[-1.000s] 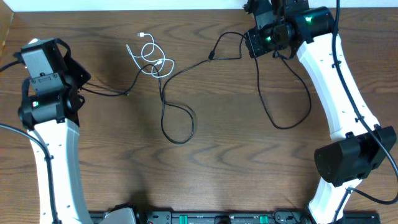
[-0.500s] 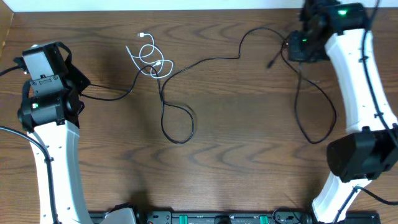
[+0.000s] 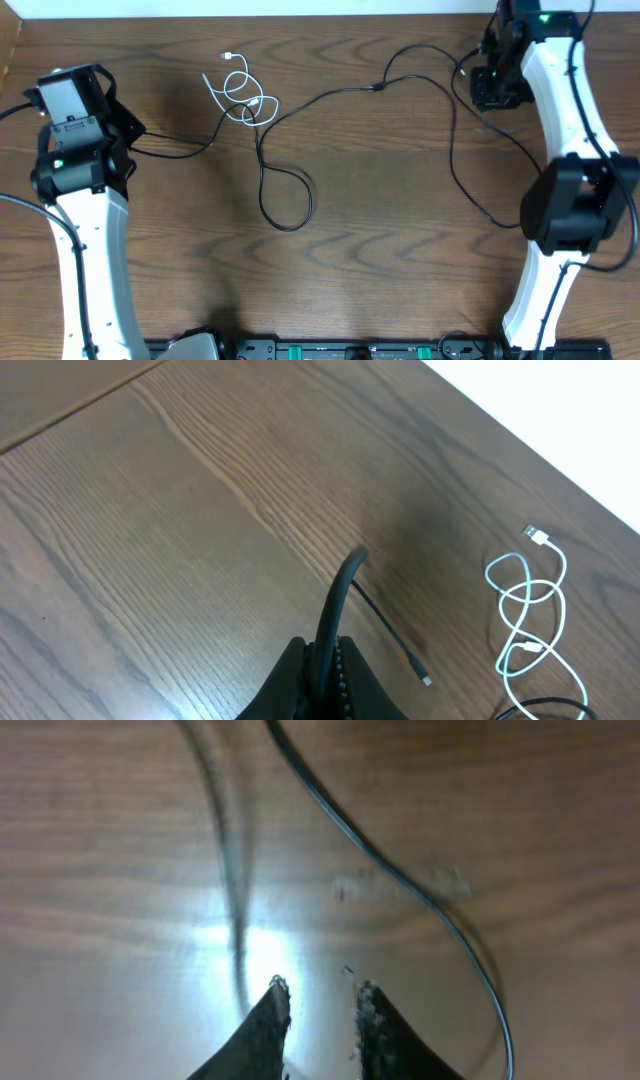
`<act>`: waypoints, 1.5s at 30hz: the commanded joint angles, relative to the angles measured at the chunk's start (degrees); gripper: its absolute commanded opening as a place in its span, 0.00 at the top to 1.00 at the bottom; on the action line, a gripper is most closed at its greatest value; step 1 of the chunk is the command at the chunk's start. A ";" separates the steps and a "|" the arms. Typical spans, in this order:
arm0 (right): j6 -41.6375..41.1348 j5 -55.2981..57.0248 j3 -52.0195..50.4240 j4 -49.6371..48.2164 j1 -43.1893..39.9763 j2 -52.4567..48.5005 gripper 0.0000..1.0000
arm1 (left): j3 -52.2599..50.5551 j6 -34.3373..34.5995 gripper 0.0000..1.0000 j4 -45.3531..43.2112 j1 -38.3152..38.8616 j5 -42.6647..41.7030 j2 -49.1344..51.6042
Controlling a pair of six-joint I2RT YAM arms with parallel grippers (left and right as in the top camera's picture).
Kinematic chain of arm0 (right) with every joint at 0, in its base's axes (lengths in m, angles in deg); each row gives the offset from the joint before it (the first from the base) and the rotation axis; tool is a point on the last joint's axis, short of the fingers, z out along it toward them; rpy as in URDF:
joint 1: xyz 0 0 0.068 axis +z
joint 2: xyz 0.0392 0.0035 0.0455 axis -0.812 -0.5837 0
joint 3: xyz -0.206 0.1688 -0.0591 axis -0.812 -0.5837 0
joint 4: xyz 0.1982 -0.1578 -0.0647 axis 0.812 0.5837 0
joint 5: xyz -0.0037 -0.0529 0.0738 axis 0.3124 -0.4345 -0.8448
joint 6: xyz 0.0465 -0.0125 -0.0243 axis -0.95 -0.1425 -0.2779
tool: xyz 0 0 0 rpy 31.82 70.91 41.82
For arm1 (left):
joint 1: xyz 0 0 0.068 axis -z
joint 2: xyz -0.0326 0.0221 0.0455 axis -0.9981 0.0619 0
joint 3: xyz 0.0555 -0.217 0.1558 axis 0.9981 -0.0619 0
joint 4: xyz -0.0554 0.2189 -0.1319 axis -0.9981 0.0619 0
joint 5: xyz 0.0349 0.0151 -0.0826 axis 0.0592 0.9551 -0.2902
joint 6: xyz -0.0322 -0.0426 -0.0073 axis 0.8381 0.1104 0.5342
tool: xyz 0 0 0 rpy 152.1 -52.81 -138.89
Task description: Untangle cables
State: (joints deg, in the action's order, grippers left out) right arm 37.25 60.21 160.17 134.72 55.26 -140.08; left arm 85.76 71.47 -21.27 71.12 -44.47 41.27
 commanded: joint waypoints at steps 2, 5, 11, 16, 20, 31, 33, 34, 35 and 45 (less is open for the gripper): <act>4.94 -0.83 -0.33 -2.91 -0.98 -4.20 0.59 | 1.53 -0.52 0.92 -0.20 -0.13 1.09 2.84; 8.59 -6.21 -0.33 -5.92 -0.94 -6.05 0.25 | 1.53 -0.52 0.92 -0.22 -0.13 1.07 4.79; 15.02 -12.09 -0.33 -8.87 -0.98 -6.84 0.01 | 1.53 -0.50 0.92 -0.31 -0.13 1.07 7.28; 19.47 -12.85 -0.33 -10.51 -0.96 -11.32 0.01 | 1.53 -0.52 0.92 -0.28 -0.13 1.09 7.80; 20.48 -12.33 -0.33 -13.09 -0.50 -12.98 0.01 | 1.53 -0.50 0.92 -0.26 -0.13 1.07 7.80; 15.65 -1.77 -0.35 -14.73 2.25 -14.73 0.33 | 1.53 -0.52 0.92 -0.04 -0.13 1.07 7.80; 15.56 -1.79 -0.35 -13.27 2.32 -14.73 0.51 | 1.53 -0.52 0.93 -0.04 -0.13 1.07 7.80; 15.23 -1.55 -0.35 -12.76 2.36 -14.73 0.57 | 1.53 -0.50 0.92 -0.04 -0.13 1.07 7.80; 15.21 -1.42 -0.35 -12.20 2.36 -14.73 0.65 | 1.53 -0.50 0.92 -0.04 -0.13 1.07 7.80; 8.76 -0.57 -0.31 -10.08 2.45 -14.12 0.99 | 1.53 -0.50 0.92 -0.07 -0.13 1.07 7.80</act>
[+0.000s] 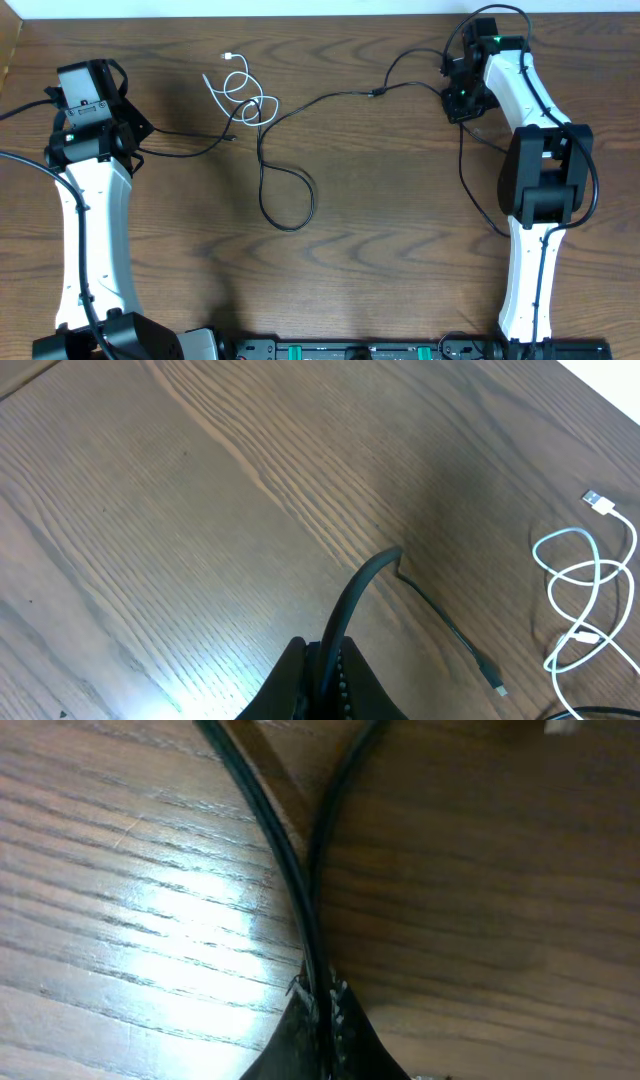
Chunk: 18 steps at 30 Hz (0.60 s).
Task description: Untangle cables
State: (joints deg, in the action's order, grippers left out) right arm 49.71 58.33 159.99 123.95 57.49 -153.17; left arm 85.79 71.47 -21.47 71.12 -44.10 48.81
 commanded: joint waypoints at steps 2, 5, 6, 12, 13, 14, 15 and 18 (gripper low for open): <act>-5.73 1.29 0.11 1.53 0.22 0.42 0.99 | 1.51 -0.50 0.92 0.13 -0.13 0.70 0.26; -6.67 -0.37 0.31 3.74 0.22 5.27 0.99 | 1.51 -0.50 0.92 0.11 -0.13 0.70 0.26; -6.82 -1.11 0.31 4.61 0.11 7.52 0.99 | 1.51 -0.50 0.92 0.11 -0.13 0.70 0.26; -10.01 -1.07 0.31 7.41 -1.66 18.60 0.99 | 1.51 -0.50 0.92 0.09 -0.13 0.70 0.26; -10.69 -1.07 0.31 7.58 -2.34 20.44 0.99 | 1.51 -0.50 0.92 0.07 -0.13 0.70 0.26; -11.39 -1.07 0.31 7.61 -2.99 21.73 0.99 | 1.51 -0.50 0.92 0.07 -0.13 0.70 0.26; -11.74 -1.14 0.31 7.61 -3.80 22.99 0.99 | 1.51 -0.50 0.92 0.04 -0.13 0.70 0.26; -12.85 -1.11 0.31 7.58 -7.02 26.16 0.99 | 1.51 -0.50 0.92 -0.13 -0.13 0.70 0.26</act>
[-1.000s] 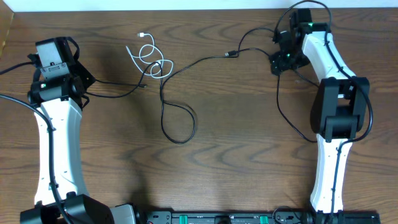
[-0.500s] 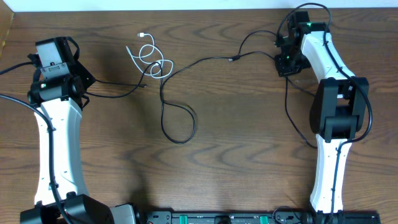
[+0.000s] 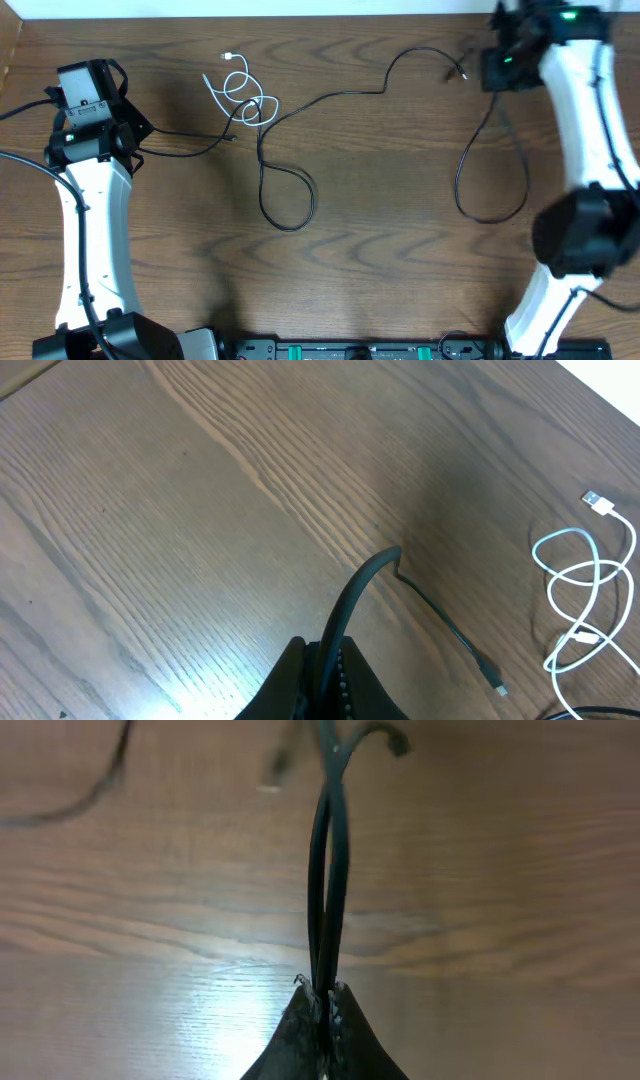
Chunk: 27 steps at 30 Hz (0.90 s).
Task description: Untangle cables
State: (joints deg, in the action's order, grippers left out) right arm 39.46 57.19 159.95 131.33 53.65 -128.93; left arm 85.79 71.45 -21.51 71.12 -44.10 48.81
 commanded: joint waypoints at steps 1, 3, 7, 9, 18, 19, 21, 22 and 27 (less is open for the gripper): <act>-3.10 0.04 0.35 0.22 -4.44 2.75 0.99 | 1.51 -0.48 0.92 -0.17 -0.13 0.70 0.26; -3.72 -0.13 0.35 0.31 -7.45 4.17 0.99 | 1.51 -0.48 0.92 -0.33 -0.13 0.70 0.26; -4.55 -0.15 0.35 0.83 -14.01 5.11 0.99 | 1.51 -0.48 0.92 -0.70 -0.13 0.70 0.26; -4.55 -0.15 0.35 1.05 -17.44 5.09 0.99 | 1.51 -0.48 0.91 -0.87 -0.13 0.70 0.28; -4.24 -0.13 0.35 -9.29 -30.25 5.09 0.99 | 1.51 -0.24 0.91 -1.53 -0.13 -0.72 0.28; -3.87 -0.13 0.35 -11.54 -31.32 5.09 0.99 | 1.51 -0.22 0.91 -1.57 -0.13 -0.98 0.28; -2.40 0.13 0.35 -14.64 -32.26 5.09 0.99 | 1.51 -0.22 0.91 -1.57 -0.13 -1.01 0.28; -1.36 0.85 0.35 -16.20 -32.46 5.09 0.99 | 1.51 -0.22 0.91 -1.57 -0.13 -1.01 0.28; 4.20 10.49 0.35 -19.85 -32.26 4.63 0.99 | 1.51 -0.24 0.91 -1.55 -0.13 -0.98 0.28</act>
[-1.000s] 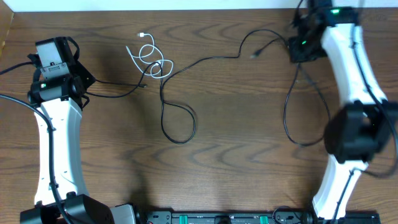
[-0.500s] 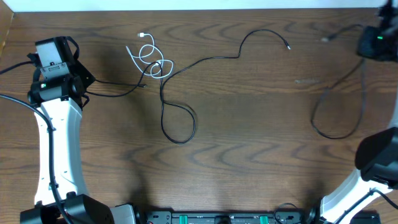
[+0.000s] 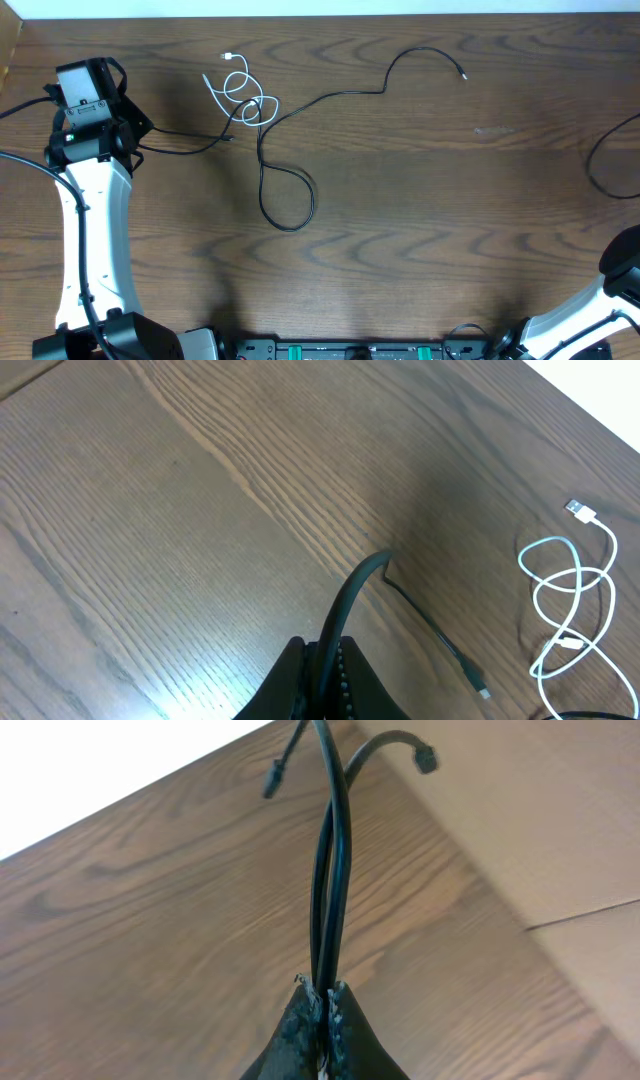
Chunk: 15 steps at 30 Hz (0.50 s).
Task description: Untangle cables
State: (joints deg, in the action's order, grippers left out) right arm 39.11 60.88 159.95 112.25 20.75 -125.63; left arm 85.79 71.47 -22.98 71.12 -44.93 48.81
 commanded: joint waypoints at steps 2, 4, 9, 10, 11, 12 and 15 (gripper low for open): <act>5.84 9.55 0.33 -0.70 0.28 0.31 0.99 | 1.51 -0.26 0.91 -0.11 -0.13 -0.15 0.28; 6.19 9.53 0.31 -0.55 -0.33 -0.98 0.99 | 1.51 -0.26 0.91 -0.13 -0.13 -0.15 0.28; 7.63 9.99 0.31 -1.53 -1.36 -6.25 0.99 | 1.51 -0.28 0.91 -0.11 -0.13 -0.15 0.28; 8.13 10.27 0.31 -2.21 -1.40 -7.34 0.99 | 1.51 -0.28 0.92 -0.11 -0.13 -0.15 0.28; 8.35 11.72 0.31 -3.02 -1.40 -8.63 0.99 | 1.51 -0.28 0.91 -0.11 -0.13 -0.13 0.28; 8.35 14.05 0.31 -4.17 -1.40 -9.94 0.99 | 1.51 -0.28 0.91 -0.09 -0.13 -0.15 0.28; 8.33 17.64 0.31 -6.95 -1.42 -12.37 0.99 | 1.51 -0.26 0.91 -0.09 -0.13 -0.15 0.28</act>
State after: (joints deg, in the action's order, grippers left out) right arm 46.46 73.39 159.93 106.59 19.59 -136.67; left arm 85.79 71.47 -23.00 71.12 -45.24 48.81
